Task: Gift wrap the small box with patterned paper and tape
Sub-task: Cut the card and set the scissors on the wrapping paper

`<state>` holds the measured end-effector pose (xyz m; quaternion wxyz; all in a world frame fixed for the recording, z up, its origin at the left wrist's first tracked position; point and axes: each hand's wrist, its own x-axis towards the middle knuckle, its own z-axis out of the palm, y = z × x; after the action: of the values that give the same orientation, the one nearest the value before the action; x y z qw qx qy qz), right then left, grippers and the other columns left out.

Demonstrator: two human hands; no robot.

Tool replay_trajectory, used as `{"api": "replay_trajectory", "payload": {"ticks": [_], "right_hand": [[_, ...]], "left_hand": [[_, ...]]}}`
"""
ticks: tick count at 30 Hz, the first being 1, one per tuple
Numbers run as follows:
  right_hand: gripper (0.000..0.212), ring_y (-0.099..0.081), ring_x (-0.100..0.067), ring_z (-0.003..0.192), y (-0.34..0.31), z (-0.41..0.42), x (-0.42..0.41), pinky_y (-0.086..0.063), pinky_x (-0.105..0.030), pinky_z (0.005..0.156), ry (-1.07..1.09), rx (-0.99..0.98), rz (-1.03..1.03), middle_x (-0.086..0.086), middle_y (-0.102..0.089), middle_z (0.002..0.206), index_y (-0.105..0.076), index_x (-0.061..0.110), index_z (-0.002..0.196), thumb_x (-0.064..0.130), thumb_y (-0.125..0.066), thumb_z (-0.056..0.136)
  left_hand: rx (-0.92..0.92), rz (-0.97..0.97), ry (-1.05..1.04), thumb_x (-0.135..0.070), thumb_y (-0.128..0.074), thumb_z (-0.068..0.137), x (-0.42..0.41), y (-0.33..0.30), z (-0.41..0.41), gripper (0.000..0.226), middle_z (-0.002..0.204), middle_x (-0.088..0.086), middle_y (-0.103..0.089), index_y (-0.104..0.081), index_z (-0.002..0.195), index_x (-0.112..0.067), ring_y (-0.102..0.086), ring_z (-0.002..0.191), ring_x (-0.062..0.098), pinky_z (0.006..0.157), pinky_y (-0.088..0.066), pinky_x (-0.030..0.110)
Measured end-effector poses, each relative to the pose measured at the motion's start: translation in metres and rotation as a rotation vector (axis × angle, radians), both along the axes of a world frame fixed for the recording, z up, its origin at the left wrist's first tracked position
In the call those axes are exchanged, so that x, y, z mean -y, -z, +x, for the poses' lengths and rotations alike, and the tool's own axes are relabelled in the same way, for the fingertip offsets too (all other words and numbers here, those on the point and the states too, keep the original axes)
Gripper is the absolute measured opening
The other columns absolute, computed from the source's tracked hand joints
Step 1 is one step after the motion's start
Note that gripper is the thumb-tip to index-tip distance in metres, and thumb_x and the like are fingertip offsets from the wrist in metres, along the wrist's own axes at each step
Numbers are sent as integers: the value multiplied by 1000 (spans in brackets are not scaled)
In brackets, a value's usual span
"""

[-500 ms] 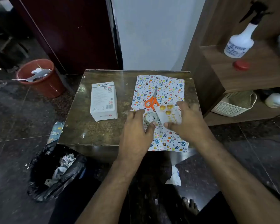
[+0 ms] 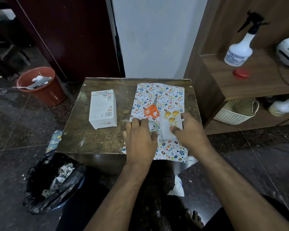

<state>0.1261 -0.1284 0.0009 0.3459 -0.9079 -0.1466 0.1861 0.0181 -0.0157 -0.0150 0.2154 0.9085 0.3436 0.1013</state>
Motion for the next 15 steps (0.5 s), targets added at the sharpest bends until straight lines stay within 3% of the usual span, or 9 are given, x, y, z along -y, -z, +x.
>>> {"api": "replay_trajectory", "payload": {"ticks": [2, 5, 9, 11, 15], "right_hand": [[18, -67, -28, 100, -2, 3, 3, -56, -44, 85, 6, 52, 68, -4, -73, 107, -66, 14, 111, 26, -65, 98], [27, -71, -34, 90, -5, 3, 3, -60, -50, 80, 54, -76, 265, -10, -76, 94, -71, 10, 97, 36, -66, 96], [20, -73, -30, 101, -8, 3, -1, -57, -38, 88, 126, -415, 472, -8, -79, 104, -75, 11, 100, 30, -68, 99], [14, -75, -20, 95, -9, 3, -4, -60, -32, 82, 123, -476, 522, -5, -79, 103, -75, 13, 102, 23, -67, 101], [16, -77, -15, 81, -10, 2, -6, -63, -29, 67, 131, -508, 589, -7, -79, 97, -71, 6, 111, 18, -65, 102]], "left_hand": [[7, 3, -14, -39, -66, 95, 1, 0, 2, 43, 130, 4, -55, -58, 133, -19, -42, 128, 27, 103, -34, 41], [40, -21, -1, -39, -69, 92, -1, -3, 4, 42, 127, 2, -57, -60, 128, -19, -45, 124, 26, 101, -33, 39], [137, -13, 60, -31, -74, 87, -2, -6, 4, 43, 123, -2, -63, -63, 128, -21, -52, 120, 23, 96, -31, 36], [172, -2, 72, -30, -76, 85, -2, -6, 4, 43, 120, -4, -65, -65, 126, -23, -54, 116, 21, 95, -31, 35], [250, -25, 79, -31, -78, 84, 0, -7, 6, 46, 117, -7, -67, -63, 127, -23, -57, 113, 19, 93, -34, 34]]}}
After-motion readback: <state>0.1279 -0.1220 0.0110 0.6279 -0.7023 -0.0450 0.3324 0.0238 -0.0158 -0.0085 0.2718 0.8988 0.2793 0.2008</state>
